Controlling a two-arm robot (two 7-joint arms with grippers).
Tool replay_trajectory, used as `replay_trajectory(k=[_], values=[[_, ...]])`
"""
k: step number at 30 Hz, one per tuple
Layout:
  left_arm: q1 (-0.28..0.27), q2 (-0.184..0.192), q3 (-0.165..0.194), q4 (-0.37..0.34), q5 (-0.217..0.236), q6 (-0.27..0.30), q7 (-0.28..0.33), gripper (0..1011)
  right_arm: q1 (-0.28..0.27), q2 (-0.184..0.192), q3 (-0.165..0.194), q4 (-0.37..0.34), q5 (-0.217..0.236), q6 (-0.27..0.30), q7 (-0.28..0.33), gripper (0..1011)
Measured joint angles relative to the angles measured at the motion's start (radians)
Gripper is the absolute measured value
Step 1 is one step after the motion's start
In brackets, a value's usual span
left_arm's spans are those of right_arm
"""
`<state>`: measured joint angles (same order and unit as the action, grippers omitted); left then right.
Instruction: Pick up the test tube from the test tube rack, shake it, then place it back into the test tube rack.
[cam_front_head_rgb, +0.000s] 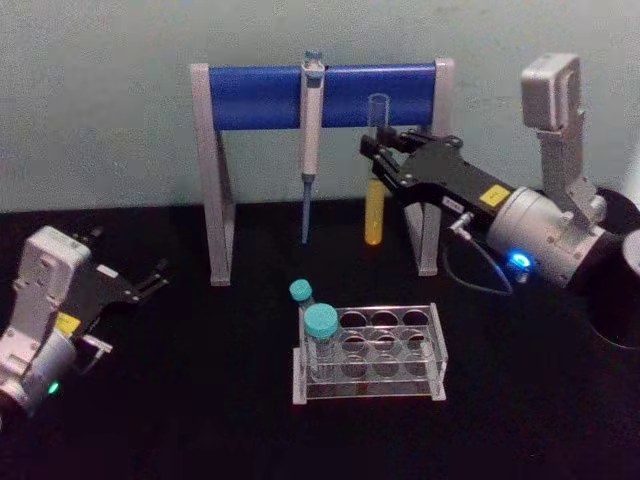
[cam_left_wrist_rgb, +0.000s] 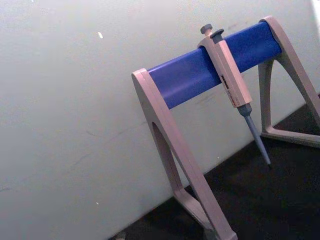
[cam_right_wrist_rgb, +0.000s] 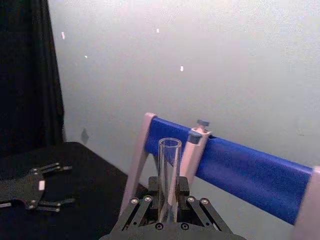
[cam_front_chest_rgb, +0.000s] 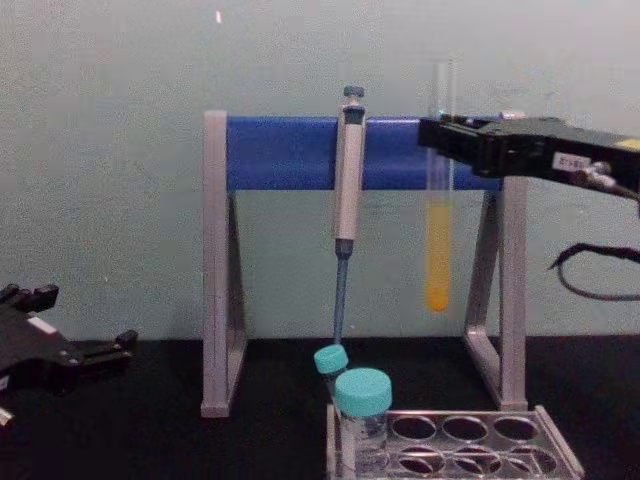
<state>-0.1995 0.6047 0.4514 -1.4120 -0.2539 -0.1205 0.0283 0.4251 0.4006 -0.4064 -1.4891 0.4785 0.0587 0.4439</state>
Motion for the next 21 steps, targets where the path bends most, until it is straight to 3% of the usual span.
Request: replay_trajectory(k=[6,13,17,21], values=[[0.000,0.000,0.000,0.000,0.000,0.000,0.000,1001,-0.038,0.028,0.030,-0.040,0.000,0.008,-0.022,229],[0.000,0.000,0.000,0.000,0.000,0.000,0.000,1001,-0.156,0.084,0.080,-0.148,0.027,0.041,-0.050,229],[0.000,0.000,0.000,0.000,0.000,0.000,0.000,1001,-0.206,0.100,0.085,-0.196,0.047,0.053,-0.047,229],[0.000,0.000,0.000,0.000,0.000,0.000,0.000,1001,-0.218,0.100,0.068,-0.214,0.059,0.055,-0.029,229]])
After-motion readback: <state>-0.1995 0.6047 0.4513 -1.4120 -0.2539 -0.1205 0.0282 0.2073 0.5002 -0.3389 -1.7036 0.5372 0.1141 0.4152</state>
